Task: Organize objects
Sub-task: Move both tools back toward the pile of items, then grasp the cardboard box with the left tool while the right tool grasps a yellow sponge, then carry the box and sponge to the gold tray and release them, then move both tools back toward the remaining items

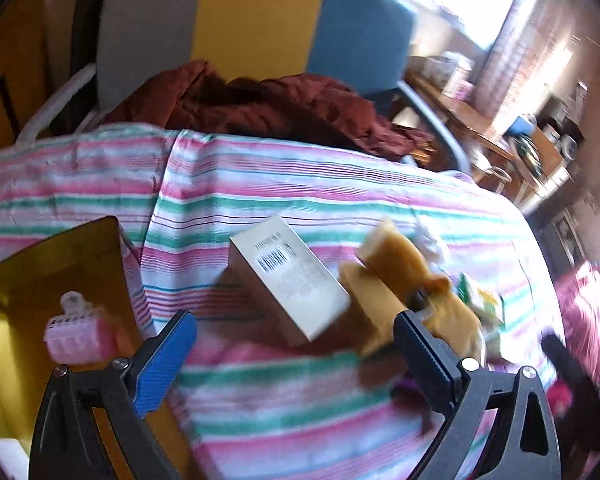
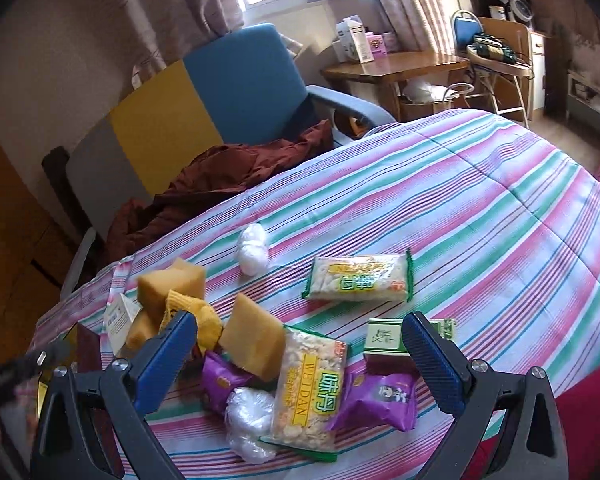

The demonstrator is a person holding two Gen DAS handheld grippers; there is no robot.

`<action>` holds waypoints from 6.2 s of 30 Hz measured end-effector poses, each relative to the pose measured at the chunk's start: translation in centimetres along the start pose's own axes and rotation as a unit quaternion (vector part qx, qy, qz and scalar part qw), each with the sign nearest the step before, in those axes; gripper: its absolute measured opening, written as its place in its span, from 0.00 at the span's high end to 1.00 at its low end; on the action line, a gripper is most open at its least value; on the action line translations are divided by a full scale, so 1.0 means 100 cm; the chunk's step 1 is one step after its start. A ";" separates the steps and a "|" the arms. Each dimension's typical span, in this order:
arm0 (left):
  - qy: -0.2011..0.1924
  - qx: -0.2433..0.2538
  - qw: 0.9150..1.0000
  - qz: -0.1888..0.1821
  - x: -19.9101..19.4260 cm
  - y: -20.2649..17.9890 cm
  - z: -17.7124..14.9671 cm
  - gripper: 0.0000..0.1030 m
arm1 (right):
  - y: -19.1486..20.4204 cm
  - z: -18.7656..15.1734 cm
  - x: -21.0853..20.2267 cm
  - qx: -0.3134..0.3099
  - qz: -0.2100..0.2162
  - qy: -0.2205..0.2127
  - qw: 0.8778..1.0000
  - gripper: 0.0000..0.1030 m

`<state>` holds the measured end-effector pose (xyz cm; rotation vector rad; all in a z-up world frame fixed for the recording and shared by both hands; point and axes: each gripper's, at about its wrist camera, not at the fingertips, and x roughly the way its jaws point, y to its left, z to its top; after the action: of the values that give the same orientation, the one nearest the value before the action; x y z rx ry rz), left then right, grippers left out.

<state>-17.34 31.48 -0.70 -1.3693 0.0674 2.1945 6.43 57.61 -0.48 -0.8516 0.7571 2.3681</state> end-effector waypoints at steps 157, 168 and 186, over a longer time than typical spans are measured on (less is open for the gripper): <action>-0.143 0.009 0.976 0.166 -0.158 0.125 -0.177 0.31 | 0.240 -0.130 -0.034 -0.312 0.083 -0.006 0.946 0.00; -0.133 0.052 0.977 0.161 -0.146 0.100 -0.175 0.31 | 0.200 -0.100 -0.030 -0.299 0.042 -0.014 0.953 0.00; -0.103 0.120 0.983 0.089 -0.119 0.039 -0.151 0.27 | 0.029 -0.006 -0.013 -0.102 -0.113 -0.057 0.987 0.00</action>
<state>-2.91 18.37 1.14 -1.0316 0.3789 2.3728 5.72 54.82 1.00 -0.8286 0.3569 2.2911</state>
